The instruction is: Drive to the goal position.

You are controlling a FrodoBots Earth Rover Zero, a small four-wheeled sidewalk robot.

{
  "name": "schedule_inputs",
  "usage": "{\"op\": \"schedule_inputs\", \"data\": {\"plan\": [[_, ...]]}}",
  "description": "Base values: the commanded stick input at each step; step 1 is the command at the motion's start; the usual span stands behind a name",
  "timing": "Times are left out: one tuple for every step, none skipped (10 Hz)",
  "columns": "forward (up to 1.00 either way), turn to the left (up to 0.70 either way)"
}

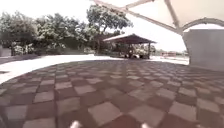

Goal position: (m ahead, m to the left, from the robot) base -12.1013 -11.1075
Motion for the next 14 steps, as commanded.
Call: {"op": "schedule_inputs", "data": {"plan": [[0.70,-0.35],[0.70,-0.35],[0.70,-0.35],[0.70,-0.35],[0.70,-0.35],[0.70,-0.35],[0.70,-0.35],[0.70,-0.35],[0.70,-0.35],[0.70,-0.35],[0.70,-0.35],[0.70,-0.35],[0.70,-0.35],[0.70,-0.35]]}}
